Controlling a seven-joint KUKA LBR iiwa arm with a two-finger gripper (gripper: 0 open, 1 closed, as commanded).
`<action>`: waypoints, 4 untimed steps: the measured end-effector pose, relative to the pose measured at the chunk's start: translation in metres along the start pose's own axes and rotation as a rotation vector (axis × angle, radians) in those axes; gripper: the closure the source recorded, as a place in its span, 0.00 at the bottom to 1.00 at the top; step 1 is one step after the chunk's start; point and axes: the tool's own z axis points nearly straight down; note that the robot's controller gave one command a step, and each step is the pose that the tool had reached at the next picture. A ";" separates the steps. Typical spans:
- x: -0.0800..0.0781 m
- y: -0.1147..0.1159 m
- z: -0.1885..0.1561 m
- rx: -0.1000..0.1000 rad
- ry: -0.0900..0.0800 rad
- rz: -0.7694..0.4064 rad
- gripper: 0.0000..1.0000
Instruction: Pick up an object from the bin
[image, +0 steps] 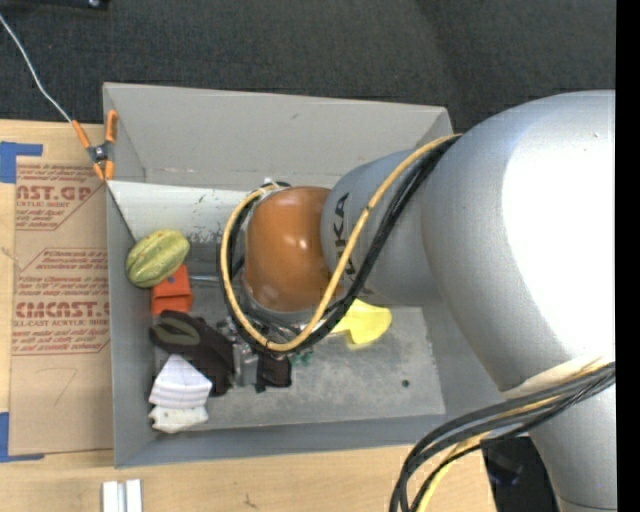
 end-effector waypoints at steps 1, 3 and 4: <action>0.000 0.000 0.000 0.000 0.000 0.000 1.00; 0.000 0.000 0.000 -0.001 0.000 0.000 1.00; 0.000 0.000 0.000 -0.001 0.000 0.000 1.00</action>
Offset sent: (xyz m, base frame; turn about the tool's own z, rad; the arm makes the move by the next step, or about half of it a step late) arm 0.0000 0.0000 0.0000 0.0000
